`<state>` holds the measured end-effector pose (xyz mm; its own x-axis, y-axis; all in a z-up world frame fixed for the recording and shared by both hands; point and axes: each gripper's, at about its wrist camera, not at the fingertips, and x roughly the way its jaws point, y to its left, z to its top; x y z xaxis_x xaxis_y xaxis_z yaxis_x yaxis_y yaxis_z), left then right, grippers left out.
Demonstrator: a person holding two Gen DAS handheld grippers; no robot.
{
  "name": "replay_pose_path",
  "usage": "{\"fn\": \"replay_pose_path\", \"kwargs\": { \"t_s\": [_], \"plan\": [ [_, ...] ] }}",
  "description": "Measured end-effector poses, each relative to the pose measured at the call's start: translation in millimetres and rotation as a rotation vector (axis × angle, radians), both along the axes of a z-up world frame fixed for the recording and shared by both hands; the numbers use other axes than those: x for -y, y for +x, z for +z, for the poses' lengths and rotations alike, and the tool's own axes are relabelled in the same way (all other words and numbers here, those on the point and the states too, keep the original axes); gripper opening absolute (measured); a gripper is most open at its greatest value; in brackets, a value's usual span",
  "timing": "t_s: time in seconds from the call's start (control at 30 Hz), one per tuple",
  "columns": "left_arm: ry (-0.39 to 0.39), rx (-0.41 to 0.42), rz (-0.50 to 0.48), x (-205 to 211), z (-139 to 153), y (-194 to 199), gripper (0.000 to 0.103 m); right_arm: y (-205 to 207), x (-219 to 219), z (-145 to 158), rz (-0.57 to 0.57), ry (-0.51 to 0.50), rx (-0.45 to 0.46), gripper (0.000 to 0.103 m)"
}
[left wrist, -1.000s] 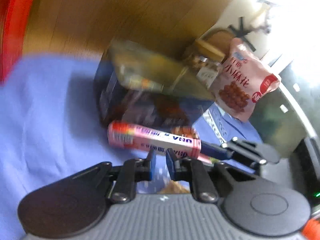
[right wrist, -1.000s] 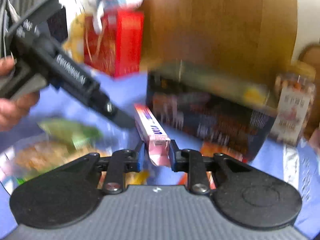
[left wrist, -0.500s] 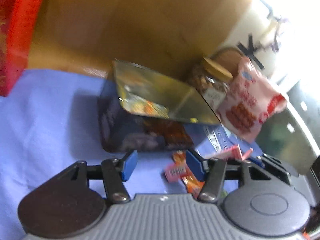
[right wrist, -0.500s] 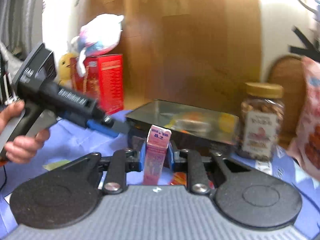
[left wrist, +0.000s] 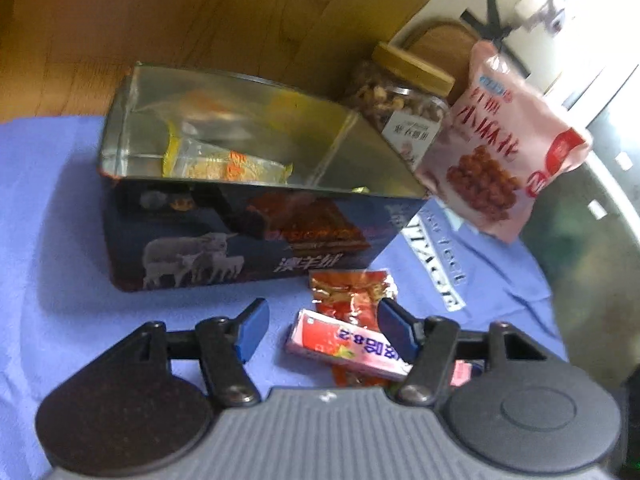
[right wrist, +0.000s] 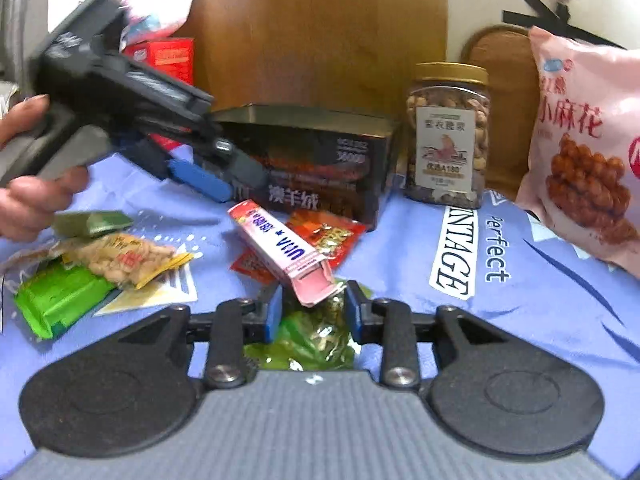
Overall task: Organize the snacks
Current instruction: 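Carry the pink-white box over the tin and open the left tool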
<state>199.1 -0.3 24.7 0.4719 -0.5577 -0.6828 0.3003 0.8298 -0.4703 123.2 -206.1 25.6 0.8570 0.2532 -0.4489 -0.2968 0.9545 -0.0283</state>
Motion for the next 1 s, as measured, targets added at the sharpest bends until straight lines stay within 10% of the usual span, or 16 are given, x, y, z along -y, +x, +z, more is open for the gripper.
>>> {"fn": "replay_pose_path", "kwargs": {
  "t_s": [0.23,0.57,0.8,1.0],
  "plan": [
    [0.018,-0.019,0.01,3,3,-14,0.047,-3,-5,-2,0.021,-0.066,0.037,0.03],
    [-0.026,0.235,0.111,-19,87,11,0.049,19,-23,52,0.017,-0.124,0.242,0.03],
    [0.062,0.179,0.207,-17,68,70,0.051,93,-50,63,-0.034,-0.221,0.224,0.033],
    [0.044,0.213,0.215,-43,72,32,0.053,106,-45,58,-0.159,-0.206,0.241,0.038]
  ]
}}
